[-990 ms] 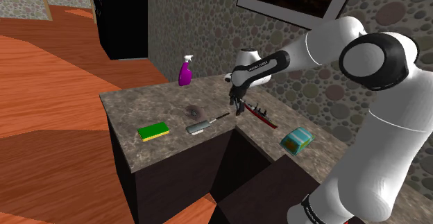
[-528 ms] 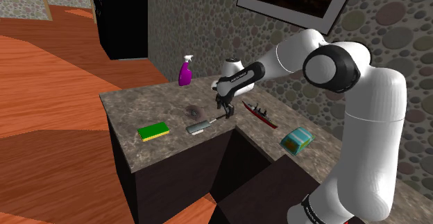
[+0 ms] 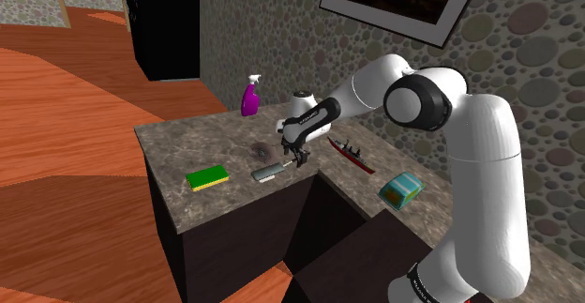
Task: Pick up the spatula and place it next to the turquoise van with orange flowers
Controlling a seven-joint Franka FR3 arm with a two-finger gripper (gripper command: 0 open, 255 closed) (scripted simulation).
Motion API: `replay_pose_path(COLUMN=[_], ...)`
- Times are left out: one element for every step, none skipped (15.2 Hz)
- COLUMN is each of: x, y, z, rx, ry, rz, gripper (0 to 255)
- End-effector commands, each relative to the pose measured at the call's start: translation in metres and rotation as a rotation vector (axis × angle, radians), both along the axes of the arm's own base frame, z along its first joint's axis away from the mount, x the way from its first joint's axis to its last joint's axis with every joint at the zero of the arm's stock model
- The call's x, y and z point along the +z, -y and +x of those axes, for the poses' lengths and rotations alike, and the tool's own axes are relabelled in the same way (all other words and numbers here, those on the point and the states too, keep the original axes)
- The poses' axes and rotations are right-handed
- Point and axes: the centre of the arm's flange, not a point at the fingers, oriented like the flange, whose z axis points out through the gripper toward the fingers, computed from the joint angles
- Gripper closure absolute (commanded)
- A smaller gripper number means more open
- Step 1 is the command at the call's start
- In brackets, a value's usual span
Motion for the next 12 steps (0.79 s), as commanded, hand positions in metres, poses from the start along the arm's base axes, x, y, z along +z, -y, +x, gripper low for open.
replay_pose_path(x=[-0.0106,-0.0189,-0.0189,-0.0189,-0.0189,-0.0189,-0.0189,-0.0189,-0.0188,-0.0189,-0.0189,-0.0189], y=[0.0023,0.0035,0.0035,0.0035,0.0035,0.0035,0.0035,0.0035,0.0035,0.0035,0.0035,0.0035], z=[0.0007,0.0008,0.0008,0.0008,0.0008,0.0008,0.0008,0.0008,0.0008,0.0008,0.0008,0.0008], rx=[0.001,0.001,0.001,0.001,0.001,0.001,0.001,0.001,0.001,0.001,0.001,0.001], ry=[0.001,0.001,0.001,0.001,0.001,0.001,0.001,0.001,0.000,0.001,0.001,0.001], rz=[0.000,0.000,0.000,0.000,0.000,0.000,0.000,0.000,0.000,0.000,0.000,0.000], gripper=[0,0,0,0,0,0,0,0,0,0,255,255])
